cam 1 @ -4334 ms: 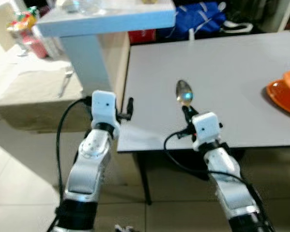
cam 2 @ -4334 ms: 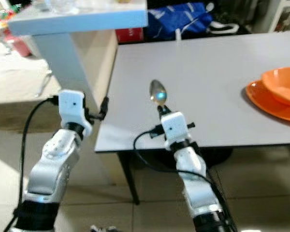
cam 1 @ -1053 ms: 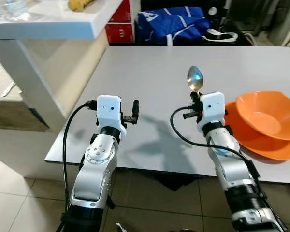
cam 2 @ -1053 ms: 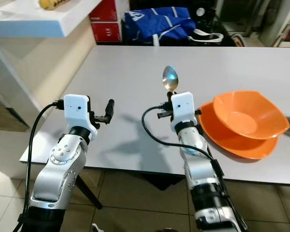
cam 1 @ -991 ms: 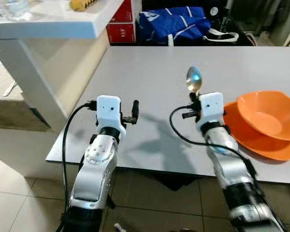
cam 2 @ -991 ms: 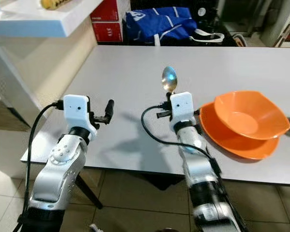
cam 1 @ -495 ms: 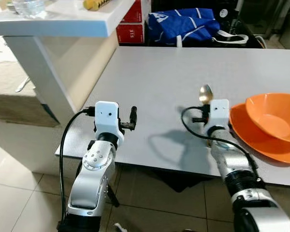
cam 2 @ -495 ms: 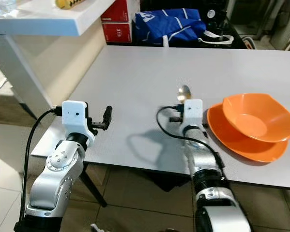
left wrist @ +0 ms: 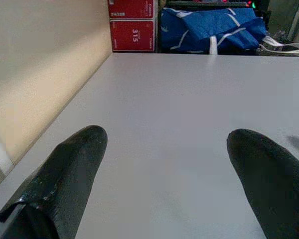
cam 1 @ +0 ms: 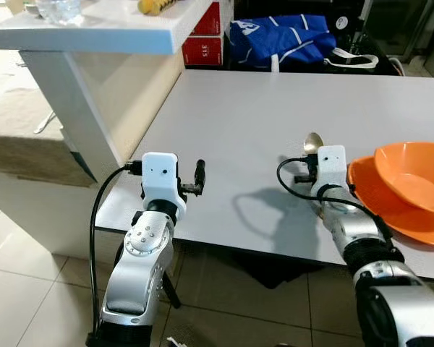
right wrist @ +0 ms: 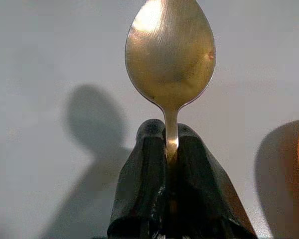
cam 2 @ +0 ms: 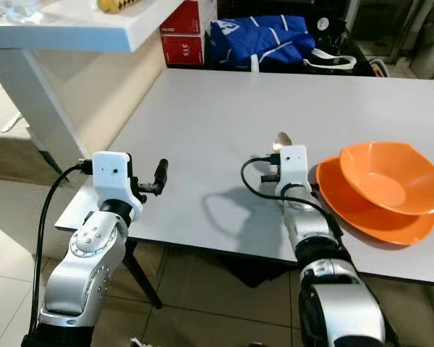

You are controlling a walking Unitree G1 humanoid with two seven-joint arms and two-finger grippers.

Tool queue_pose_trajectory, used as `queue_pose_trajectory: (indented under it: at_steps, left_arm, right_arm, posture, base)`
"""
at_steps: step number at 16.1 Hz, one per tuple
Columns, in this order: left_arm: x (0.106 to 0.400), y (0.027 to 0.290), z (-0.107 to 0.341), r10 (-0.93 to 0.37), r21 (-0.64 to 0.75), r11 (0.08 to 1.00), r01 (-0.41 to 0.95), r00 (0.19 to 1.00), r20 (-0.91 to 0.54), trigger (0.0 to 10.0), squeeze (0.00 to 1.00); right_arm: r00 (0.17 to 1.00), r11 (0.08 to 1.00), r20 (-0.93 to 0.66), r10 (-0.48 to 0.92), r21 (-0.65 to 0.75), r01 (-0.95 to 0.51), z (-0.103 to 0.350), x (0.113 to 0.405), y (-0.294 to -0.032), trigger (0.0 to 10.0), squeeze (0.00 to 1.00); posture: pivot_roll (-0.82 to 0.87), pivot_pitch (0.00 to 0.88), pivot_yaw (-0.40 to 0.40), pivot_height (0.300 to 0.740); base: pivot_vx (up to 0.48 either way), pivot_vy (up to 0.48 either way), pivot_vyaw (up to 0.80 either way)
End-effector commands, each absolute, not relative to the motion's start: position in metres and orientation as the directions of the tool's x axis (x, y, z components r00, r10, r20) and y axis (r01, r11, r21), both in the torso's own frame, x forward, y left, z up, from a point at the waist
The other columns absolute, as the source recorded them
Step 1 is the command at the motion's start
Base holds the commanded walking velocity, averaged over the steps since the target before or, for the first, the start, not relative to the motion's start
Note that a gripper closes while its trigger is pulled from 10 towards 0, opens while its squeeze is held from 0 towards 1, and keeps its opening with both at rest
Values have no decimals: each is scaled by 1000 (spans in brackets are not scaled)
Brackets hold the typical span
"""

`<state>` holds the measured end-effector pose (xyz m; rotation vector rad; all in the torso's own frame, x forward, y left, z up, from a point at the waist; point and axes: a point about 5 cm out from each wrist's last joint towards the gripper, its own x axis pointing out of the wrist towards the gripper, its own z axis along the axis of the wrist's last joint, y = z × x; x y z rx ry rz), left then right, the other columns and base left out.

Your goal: Setting the table

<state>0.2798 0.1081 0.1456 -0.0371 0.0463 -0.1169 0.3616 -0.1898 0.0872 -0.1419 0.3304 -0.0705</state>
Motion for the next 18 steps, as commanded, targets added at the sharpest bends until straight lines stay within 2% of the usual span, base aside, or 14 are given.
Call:
queue_pose_trajectory:
  at_steps: [1,6,7,8,18]
  left_arm:
    - [278,109,146,-100,-49,994,97,994,-48,10000,0]
    - [278,107,146,-103,-52,994,101,993,-50,10000,0]
    - [279,107,146,-105,-53,993,103,993,-50,10000,0]
    - [279,107,146,-106,-53,993,103,993,-50,10000,0]
    - [281,104,146,-118,-59,992,115,992,-46,10000,0]
  right_arm:
    - [914,990,-396,-91,-132,41,72,355,-188,10000,0]
    - [865,975,-463,-193,-190,115,66,352,-204,10000,0]
    - [859,972,-468,-208,-201,126,65,351,-207,10000,357]
    - [856,970,-470,-214,-204,131,65,351,-208,10000,1000]
    - [876,968,-428,-222,-208,143,74,356,-204,10000,1000]
  posture:
    - [-162,3,65,740]
    - [-171,0,65,740]
    - [-172,0,64,740]
    - [-172,0,64,740]
    - [-190,0,60,740]
  base:
    - [0,0,0]
    - [0,0,0]
    - [0,0,0]
    - [0,0,0]
    - [0,0,0]
